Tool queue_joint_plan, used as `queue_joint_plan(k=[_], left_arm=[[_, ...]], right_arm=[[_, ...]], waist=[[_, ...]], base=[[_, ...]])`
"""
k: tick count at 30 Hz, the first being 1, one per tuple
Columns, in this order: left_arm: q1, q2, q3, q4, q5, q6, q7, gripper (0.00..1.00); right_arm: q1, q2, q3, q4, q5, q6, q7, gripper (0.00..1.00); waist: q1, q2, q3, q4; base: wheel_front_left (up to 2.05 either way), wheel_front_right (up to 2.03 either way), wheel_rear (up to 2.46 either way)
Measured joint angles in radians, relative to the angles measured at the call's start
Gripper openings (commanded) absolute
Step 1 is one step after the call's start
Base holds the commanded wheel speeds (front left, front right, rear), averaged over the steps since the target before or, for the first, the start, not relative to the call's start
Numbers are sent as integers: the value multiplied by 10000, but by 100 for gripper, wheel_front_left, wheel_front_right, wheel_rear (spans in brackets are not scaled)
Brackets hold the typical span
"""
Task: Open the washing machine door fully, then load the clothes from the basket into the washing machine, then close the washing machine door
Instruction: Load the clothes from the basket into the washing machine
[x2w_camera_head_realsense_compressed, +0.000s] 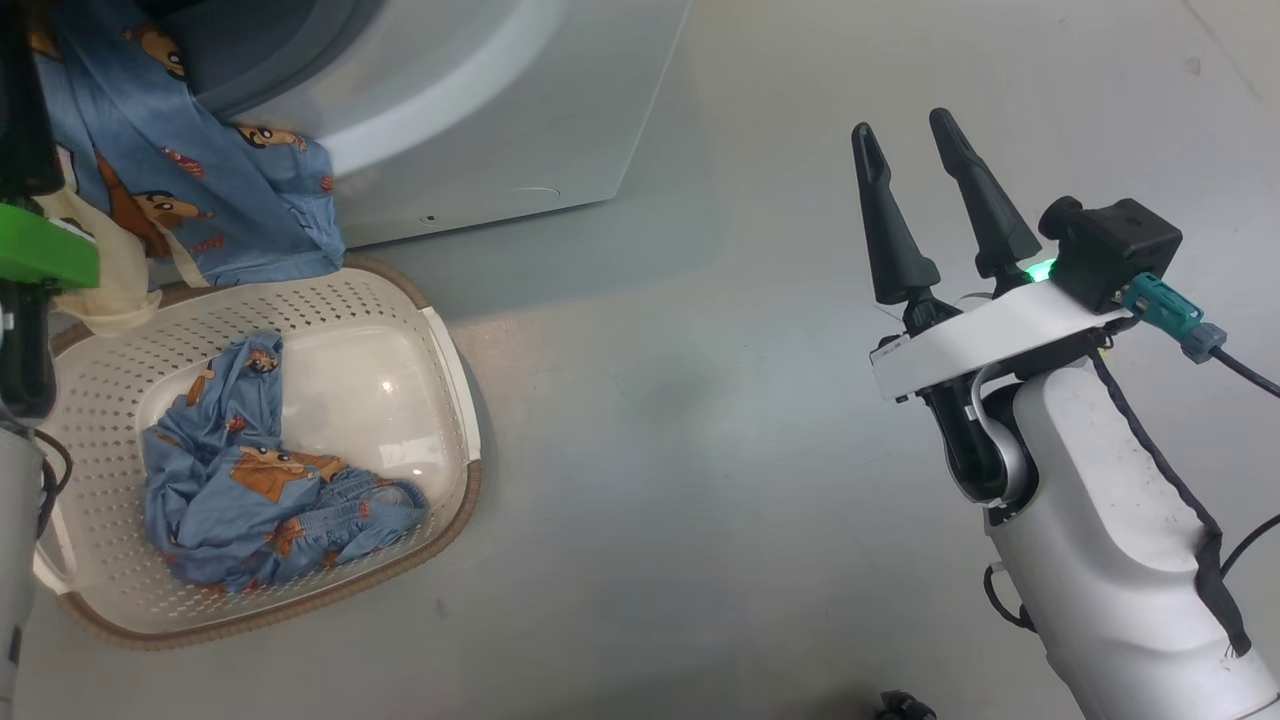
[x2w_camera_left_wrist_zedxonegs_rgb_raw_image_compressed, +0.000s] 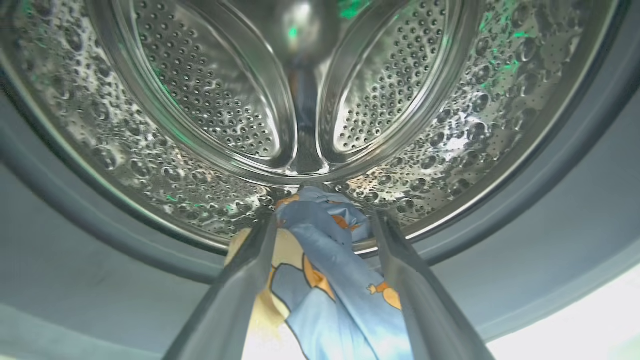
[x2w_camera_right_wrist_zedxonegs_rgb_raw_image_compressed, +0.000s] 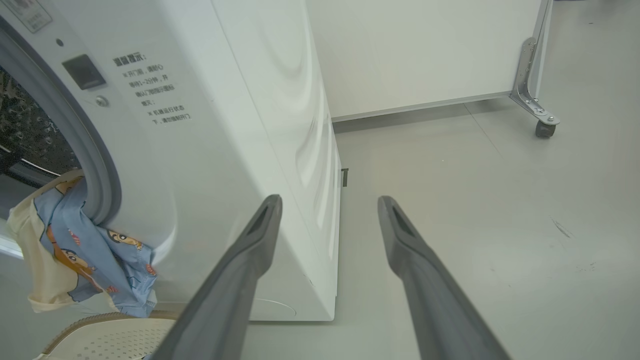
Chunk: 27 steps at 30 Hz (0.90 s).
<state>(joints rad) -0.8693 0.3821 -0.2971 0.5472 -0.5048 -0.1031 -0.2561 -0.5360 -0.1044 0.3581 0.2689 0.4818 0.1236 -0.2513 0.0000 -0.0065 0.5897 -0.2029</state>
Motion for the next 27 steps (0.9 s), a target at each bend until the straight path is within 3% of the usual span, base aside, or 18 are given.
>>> queue_joint_plan(k=[13,27], left_arm=[[1930,86,1043,-2138,90,182,-8,100],[4401,-512,2006,-4038,144,222,-8,100]], right_arm=[[31,-105,-73,-134,-153,0,0,100],[238,-213,-65,-286,-244,0,0,100]], waist=[[0,0,-75,128],[0,0,-231,421]], base=[[0,0,0],[0,0,0]])
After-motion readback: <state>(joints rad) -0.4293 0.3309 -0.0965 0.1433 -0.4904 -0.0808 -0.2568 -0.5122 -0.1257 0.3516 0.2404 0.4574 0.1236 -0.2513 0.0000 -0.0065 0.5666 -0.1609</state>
